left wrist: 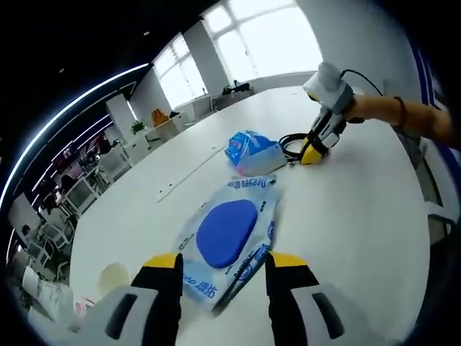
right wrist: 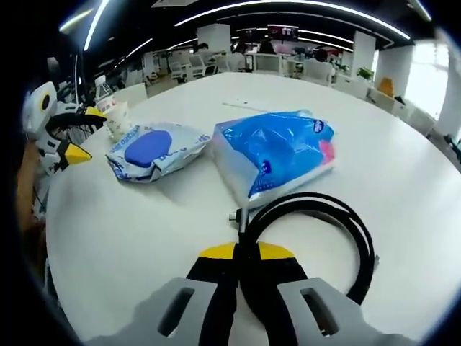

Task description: Arrange the tabletop items into an orderly group along one side of the table until the central work area is clear of visible clutter.

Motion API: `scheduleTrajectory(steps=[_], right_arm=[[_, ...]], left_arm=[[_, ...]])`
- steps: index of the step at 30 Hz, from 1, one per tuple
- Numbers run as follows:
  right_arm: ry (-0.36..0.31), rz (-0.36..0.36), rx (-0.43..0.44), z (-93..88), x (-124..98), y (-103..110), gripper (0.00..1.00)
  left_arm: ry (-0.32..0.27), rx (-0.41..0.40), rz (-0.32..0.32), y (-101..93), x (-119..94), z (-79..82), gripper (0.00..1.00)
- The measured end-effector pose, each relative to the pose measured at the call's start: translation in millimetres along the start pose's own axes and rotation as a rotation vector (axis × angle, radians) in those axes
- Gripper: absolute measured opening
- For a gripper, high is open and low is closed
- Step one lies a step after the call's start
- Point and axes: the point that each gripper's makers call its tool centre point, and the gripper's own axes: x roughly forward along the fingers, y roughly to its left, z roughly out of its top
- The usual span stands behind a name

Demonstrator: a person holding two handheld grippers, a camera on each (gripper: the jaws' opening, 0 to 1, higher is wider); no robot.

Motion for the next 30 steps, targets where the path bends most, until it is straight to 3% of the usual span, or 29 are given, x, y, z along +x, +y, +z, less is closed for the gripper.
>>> scheduleTrajectory(steps=[6,12,21,30], right_arm=[[0.006,-0.014,-0.034,-3.1,-7,2,0.05],[-0.024,0.028,-0.042,3.6,-25,24,0.05],[-0.009,0.151,-0.13,2.4,-46,93,0.05],[-0.001,0.262,-0.146,-1.6,-45,143,0.06]], left_arm=[[0.002,-0.007,-0.001,0.1,-1,-2.4,0.45],[0.0,-0.016,0.001,0.6,-3,-4.0,0.45],[-0.015,-0.011,-0.008,-3.1,-5,0.3,0.45],[-0.097,-0.055,-0.064,-12.5,-16,10.2,0.45]])
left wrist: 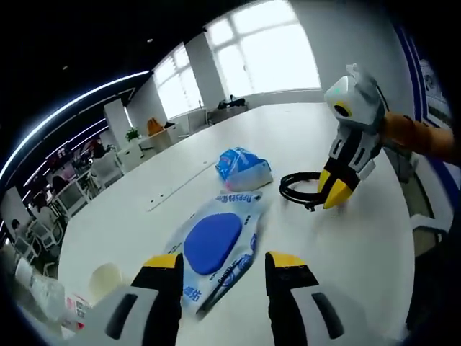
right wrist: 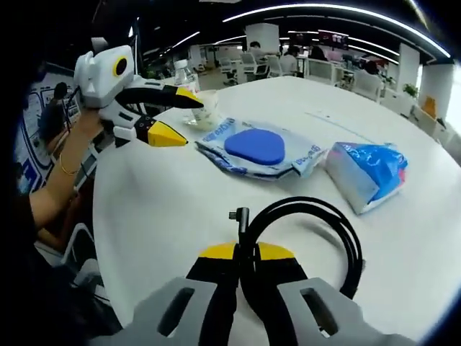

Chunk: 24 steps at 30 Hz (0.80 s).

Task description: Arrange the tabletop items into an orderly group along one side of the table until the central work area is clear of visible clutter.

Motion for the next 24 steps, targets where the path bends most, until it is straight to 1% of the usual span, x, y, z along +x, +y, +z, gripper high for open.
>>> scheduleTrajectory(steps=[3,5,8,15,20,24], right_arm=[[0.014,0.026,0.008,-2.9,4,10,0.06],[0.025,0.049,0.003,-5.3,7,22,0.06],[0.025,0.053,-0.006,-3.7,10,28,0.06],[0.032,0.086,-0.019,-5.9,14,50,0.06],[0.023,0.111,-0.009,-4.3,18,59,0.06],[0.027,0.118,-0.012,-6.0,21,64,0.06]], left_arm=[[-0.01,-0.009,-0.011,-1.4,-1,-1.5,0.45],[-0.023,-0.012,-0.016,-1.8,-3,-1.4,0.45],[-0.041,-0.022,-0.031,-2.3,-5,-0.5,0.45],[-0.051,-0.018,-0.042,-2.7,-7,0.3,0.45],[-0.077,-0.04,-0.049,-4.3,-9,2.3,0.45],[-0.076,-0.031,-0.043,-4.0,-10,0.6,0.44]])
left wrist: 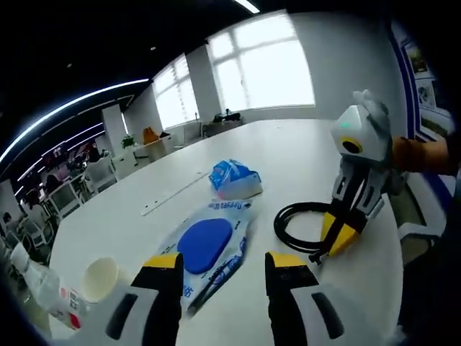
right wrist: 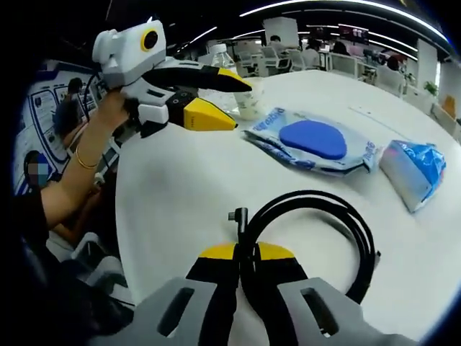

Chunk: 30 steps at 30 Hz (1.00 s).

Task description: Arrange the tabletop items into an orderly group along one side of the table until the central work area is clear of visible clutter.

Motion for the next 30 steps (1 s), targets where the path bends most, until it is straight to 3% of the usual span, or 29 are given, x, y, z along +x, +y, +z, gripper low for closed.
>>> scheduleTrajectory(steps=[15,22,27,30], right_arm=[[0.03,0.006,-0.004,-12.9,10,10,0.06],[-0.004,0.033,0.012,-11.5,12,11,0.08],[-0.029,0.061,0.017,-7.8,11,19,0.24],[-0.04,0.043,-0.024,-5.2,8,19,0.24]], left_arm=[[-0.013,-0.002,-0.002,0.9,-2,-0.9,0.43],[0.003,0.005,-0.003,0.2,-1,-6.6,0.43],[0.007,0.01,-0.005,-1.6,0,-8.3,0.43],[0.009,0.016,-0.005,-1.9,0,-7.9,0.42]])
